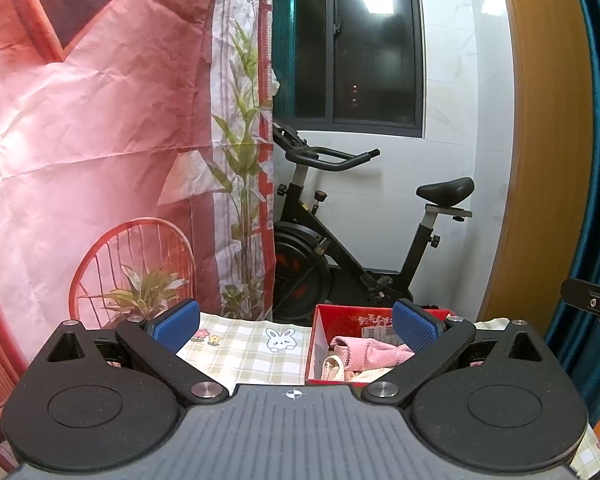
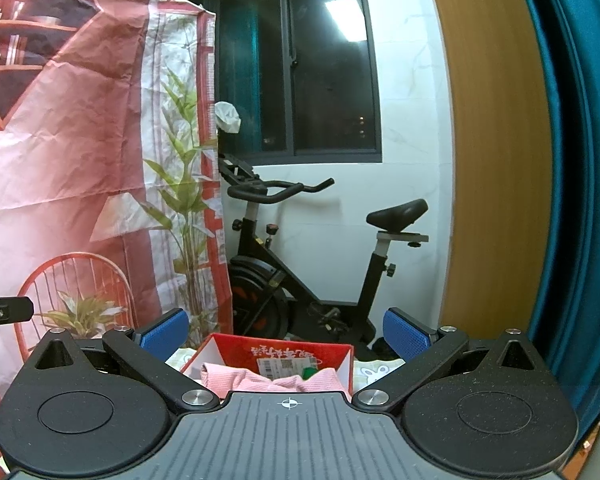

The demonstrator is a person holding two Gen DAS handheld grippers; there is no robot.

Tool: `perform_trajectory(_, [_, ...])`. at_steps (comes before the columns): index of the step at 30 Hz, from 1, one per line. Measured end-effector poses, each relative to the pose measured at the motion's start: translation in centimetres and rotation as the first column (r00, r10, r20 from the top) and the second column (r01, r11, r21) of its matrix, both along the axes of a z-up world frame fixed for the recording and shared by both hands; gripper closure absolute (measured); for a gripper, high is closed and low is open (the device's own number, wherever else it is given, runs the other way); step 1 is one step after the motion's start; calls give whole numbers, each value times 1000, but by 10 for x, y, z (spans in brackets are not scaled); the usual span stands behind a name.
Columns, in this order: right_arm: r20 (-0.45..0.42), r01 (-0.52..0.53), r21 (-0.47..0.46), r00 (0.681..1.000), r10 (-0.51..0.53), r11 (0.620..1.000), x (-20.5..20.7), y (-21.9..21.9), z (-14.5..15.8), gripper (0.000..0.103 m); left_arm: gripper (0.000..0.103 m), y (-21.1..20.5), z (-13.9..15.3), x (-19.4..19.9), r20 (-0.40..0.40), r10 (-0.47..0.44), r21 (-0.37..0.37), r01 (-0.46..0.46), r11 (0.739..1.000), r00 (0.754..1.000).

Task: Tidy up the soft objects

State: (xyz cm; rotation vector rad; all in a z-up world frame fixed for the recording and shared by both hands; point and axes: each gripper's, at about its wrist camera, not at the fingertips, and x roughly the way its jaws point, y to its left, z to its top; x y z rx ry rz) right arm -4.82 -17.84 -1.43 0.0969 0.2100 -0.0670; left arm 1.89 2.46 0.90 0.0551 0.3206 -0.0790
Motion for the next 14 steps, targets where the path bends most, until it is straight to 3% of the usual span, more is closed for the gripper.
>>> perform_trajectory(14, [-6,4,2,1000,-3,1000,0,-5,-2,0,0,1,-2,3,-7,-11,-4,11,1000,1000])
